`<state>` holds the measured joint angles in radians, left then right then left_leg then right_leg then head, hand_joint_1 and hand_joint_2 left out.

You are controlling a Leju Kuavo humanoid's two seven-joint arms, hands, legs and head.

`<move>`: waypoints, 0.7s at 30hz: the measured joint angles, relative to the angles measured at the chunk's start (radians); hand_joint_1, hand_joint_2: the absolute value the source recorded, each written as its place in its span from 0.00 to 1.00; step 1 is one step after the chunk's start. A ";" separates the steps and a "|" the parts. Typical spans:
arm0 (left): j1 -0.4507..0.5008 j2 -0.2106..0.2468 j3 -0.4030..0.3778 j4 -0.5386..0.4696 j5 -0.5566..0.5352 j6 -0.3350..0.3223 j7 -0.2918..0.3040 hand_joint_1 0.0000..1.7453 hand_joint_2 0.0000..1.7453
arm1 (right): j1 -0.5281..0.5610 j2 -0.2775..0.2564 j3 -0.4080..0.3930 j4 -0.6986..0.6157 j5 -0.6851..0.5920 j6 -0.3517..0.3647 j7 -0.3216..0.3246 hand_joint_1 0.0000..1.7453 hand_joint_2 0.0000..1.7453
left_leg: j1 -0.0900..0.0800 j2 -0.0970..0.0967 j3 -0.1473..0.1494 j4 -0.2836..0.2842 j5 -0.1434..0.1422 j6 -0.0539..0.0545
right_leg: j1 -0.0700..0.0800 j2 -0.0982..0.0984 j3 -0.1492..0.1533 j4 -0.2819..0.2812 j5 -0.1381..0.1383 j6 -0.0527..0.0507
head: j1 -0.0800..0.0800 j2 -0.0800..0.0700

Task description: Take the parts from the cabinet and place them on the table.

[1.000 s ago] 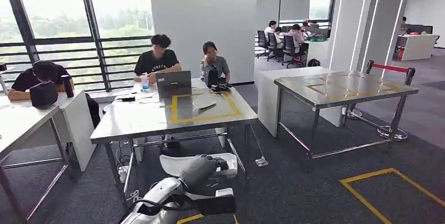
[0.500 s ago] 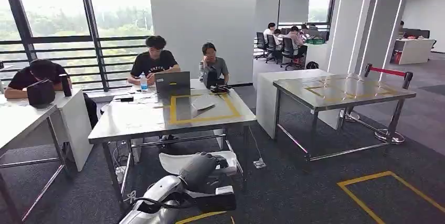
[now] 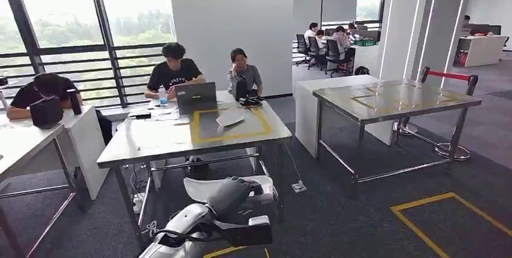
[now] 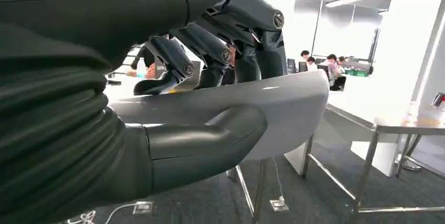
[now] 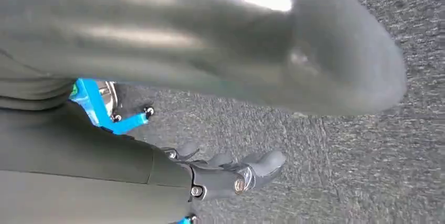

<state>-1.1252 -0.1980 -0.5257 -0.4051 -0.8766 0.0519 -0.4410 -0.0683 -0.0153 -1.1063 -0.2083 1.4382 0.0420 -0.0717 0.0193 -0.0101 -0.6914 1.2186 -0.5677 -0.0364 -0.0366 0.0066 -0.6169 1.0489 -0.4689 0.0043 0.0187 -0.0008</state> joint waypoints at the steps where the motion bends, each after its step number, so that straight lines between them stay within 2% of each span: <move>1: 0.002 0.000 0.000 0.000 0.000 0.000 0.000 0.98 1.00 | 0.001 0.000 0.000 0.000 0.000 0.000 0.000 0.00 0.00 | -0.001 0.001 -0.039 0.073 -0.026 0.002 | 0.003 -0.003 0.000 0.000 -0.002 -0.003 | 0.000 0.000; 2: 0.010 0.001 0.000 0.000 0.000 -0.001 0.000 0.98 1.00 | 0.000 0.000 0.000 0.000 0.001 0.000 -0.002 0.00 0.00 | -0.012 0.001 -0.036 0.033 0.053 0.029 | 0.016 -0.005 0.011 0.000 -0.009 -0.009 | 0.000 0.000; 3: 0.004 0.003 0.000 -0.001 0.000 -0.001 0.000 0.98 1.00 | 0.000 0.007 0.000 0.001 0.001 0.000 -0.003 0.00 0.00 | -0.034 0.012 0.058 -0.162 0.116 0.073 | 0.025 -0.009 0.020 -0.002 -0.019 -0.003 | 0.003 0.000; 4: 0.002 0.002 0.000 -0.002 0.000 -0.001 0.000 0.98 1.00 | 0.000 0.004 0.000 0.001 0.001 -0.001 -0.003 0.00 0.00 | -0.040 0.011 0.063 -0.178 0.114 0.067 | 0.018 -0.009 0.018 -0.007 -0.021 0.006 | -0.003 0.000; 5: 0.003 0.003 0.000 -0.003 0.000 -0.001 -0.001 0.98 1.00 | 0.000 0.004 0.000 0.001 0.001 -0.001 -0.003 0.00 0.00 | -0.042 0.007 0.063 -0.186 0.113 0.069 | 0.016 -0.012 0.026 -0.014 -0.017 0.014 | 0.000 0.000; 6: 0.004 0.003 0.000 -0.003 0.000 -0.001 -0.001 0.98 1.00 | 0.001 0.005 0.000 0.001 0.001 -0.002 -0.003 0.00 0.00 | -0.038 0.003 0.063 -0.198 0.111 0.073 | 0.017 -0.013 0.028 0.005 -0.001 0.022 | 0.000 0.000; 7: 0.004 0.004 0.000 -0.003 0.000 -0.001 -0.002 0.98 1.00 | 0.001 0.006 0.000 0.001 0.001 -0.001 -0.003 0.00 0.00 | -0.037 0.000 0.091 -0.204 0.112 0.079 | 0.015 -0.015 0.033 0.003 -0.001 0.025 | -0.001 0.000; 8: 0.004 0.004 0.000 -0.005 0.000 -0.002 -0.003 0.98 1.00 | 0.000 0.007 0.000 0.001 0.002 -0.001 -0.004 0.00 0.00 | -0.033 0.001 0.102 -0.211 0.114 0.080 | 0.012 -0.014 0.027 0.016 -0.012 0.027 | -0.002 0.000; 9: -0.001 0.003 0.000 -0.005 0.000 -0.002 -0.003 0.98 1.00 | -0.001 0.007 0.000 0.001 0.003 -0.001 -0.007 0.00 0.00 | -0.033 0.002 0.109 -0.209 0.111 0.084 | 0.012 -0.012 0.012 0.053 -0.031 0.030 | -0.001 0.000; 11: -0.002 0.002 0.000 -0.005 0.000 -0.002 -0.004 0.98 1.00 | -0.002 0.004 0.000 0.001 0.003 -0.002 -0.013 0.00 0.00 | -0.033 0.000 0.116 -0.209 0.104 0.088 | 0.012 -0.008 -0.072 0.195 -0.095 0.042 | 0.000 0.000; 12: 0.002 0.002 0.000 -0.005 0.000 -0.004 -0.003 0.98 1.00 | 0.000 0.003 0.000 0.001 0.004 -0.003 -0.014 0.00 0.00 | -0.033 -0.003 0.119 -0.207 0.100 0.087 | 0.012 -0.007 -0.116 0.258 -0.118 0.044 | 0.001 0.000; 13: 0.006 0.003 0.000 -0.005 0.000 -0.004 -0.003 0.98 1.00 | 0.002 0.003 0.000 0.001 0.004 -0.003 -0.015 0.00 0.00 | -0.033 -0.005 0.122 -0.205 0.094 0.086 | 0.012 -0.007 -0.145 0.288 -0.120 0.045 | 0.001 0.000; 14: 0.009 0.003 0.000 -0.004 0.000 -0.005 -0.003 0.98 1.00 | 0.004 0.003 0.000 0.001 0.004 -0.003 -0.017 0.00 0.00 | -0.032 -0.007 0.127 -0.203 0.088 0.084 | 0.009 -0.007 -0.150 0.268 -0.094 0.048 | 0.001 0.000; 15: 0.010 0.003 0.000 -0.005 0.000 -0.005 -0.003 0.98 1.00 | 0.005 0.003 0.000 0.001 0.004 -0.004 -0.018 0.00 0.00 | -0.030 -0.009 0.134 -0.199 0.079 0.081 | 0.007 -0.007 -0.130 0.205 -0.046 0.051 | 0.001 0.000; 17: 0.008 0.003 0.000 -0.006 0.000 -0.005 -0.003 0.98 1.00 | 0.005 0.002 0.000 0.001 0.004 -0.007 -0.019 0.00 0.00 | -0.025 -0.010 0.153 -0.188 0.056 0.070 | 0.006 -0.008 -0.053 0.017 0.071 0.053 | 0.002 0.000; 18: 0.007 0.003 0.000 -0.005 0.000 -0.005 -0.002 0.98 1.00 | 0.004 0.002 0.000 0.001 0.004 -0.008 -0.019 0.00 0.00 | -0.027 -0.009 0.155 -0.188 0.048 0.063 | 0.012 -0.006 -0.046 0.003 0.047 0.049 | 0.002 0.000; 19: 0.005 0.003 0.000 -0.005 0.000 -0.005 0.000 0.98 1.00 | 0.001 0.003 0.000 0.001 0.004 -0.010 -0.021 0.00 0.00 | -0.027 -0.011 0.153 -0.184 0.046 0.058 | 0.019 -0.006 -0.047 -0.013 0.023 0.034 | 0.003 -0.002; 20: 0.005 0.004 0.000 -0.006 0.000 -0.005 0.002 0.98 1.00 | 0.002 0.002 0.000 0.001 0.005 -0.010 -0.019 0.00 0.00 | -0.029 -0.011 0.151 -0.191 0.042 0.052 | 0.020 -0.004 -0.039 -0.010 0.035 0.022 | 0.000 0.000; 21: 0.008 0.003 0.000 -0.006 0.000 -0.004 0.002 0.98 1.00 | 0.005 0.002 0.000 0.001 0.005 -0.010 -0.019 0.00 0.00 | -0.029 -0.011 0.157 -0.184 0.045 0.044 | 0.016 -0.005 -0.038 -0.011 0.033 0.012 | 0.001 0.000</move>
<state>-1.1171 -0.1945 -0.5257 -0.4108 -0.8770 0.0477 -0.4387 -0.0632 -0.0134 -1.1059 -0.2071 1.4435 0.0320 -0.0912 -0.0097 -0.0216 -0.5349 1.0349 -0.5227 0.0075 -0.0203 0.0020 -0.6551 1.0377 -0.4355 0.0168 0.0195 -0.0008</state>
